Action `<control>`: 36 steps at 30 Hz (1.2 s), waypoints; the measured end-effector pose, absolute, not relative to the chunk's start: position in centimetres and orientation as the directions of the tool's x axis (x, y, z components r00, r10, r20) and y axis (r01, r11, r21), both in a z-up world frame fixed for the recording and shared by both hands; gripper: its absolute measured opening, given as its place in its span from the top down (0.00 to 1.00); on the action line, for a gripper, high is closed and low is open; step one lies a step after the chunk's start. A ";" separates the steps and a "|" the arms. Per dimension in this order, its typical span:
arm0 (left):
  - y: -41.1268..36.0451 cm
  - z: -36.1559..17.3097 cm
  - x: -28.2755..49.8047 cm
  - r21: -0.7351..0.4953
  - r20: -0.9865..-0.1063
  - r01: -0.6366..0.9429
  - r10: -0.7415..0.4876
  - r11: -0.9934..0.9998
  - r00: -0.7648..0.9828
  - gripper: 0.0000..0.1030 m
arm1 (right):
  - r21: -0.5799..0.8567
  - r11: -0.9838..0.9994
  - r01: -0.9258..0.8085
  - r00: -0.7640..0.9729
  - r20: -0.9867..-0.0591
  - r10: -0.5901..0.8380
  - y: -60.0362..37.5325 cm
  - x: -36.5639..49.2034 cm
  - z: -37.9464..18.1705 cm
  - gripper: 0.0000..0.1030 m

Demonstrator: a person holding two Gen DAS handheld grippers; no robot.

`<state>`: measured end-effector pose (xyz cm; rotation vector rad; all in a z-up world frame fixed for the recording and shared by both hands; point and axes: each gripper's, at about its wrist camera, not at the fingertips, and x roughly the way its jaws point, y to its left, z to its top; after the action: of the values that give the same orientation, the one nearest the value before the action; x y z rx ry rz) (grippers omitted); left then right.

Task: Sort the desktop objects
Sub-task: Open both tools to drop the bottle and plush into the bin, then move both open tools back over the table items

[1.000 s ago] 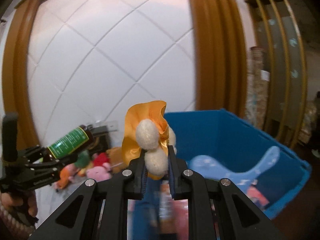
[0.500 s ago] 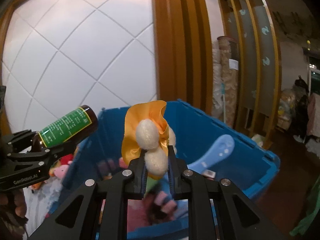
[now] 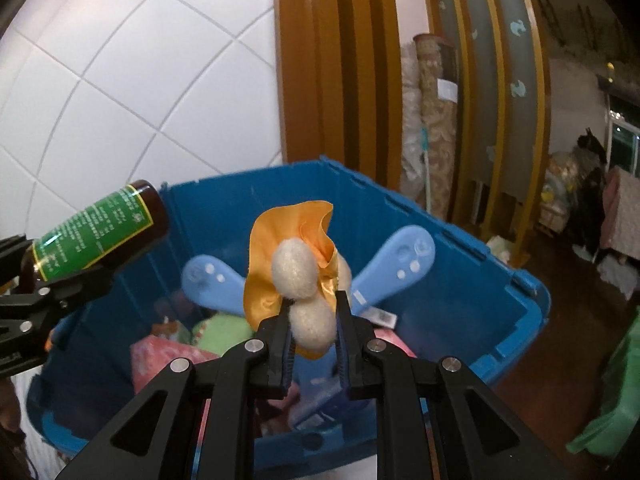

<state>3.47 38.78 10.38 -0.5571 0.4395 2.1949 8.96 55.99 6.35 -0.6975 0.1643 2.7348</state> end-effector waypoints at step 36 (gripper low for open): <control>20.1 4.4 -2.4 0.034 -0.595 -0.503 0.388 -0.863 -0.704 0.21 | 0.006 -0.995 -0.104 -0.951 -0.295 0.097 43.6 8.6 10.2 0.00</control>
<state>-2.45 20.09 4.42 -0.8148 0.2657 2.5091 8.64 43.63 10.19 -0.4527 0.0324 3.0056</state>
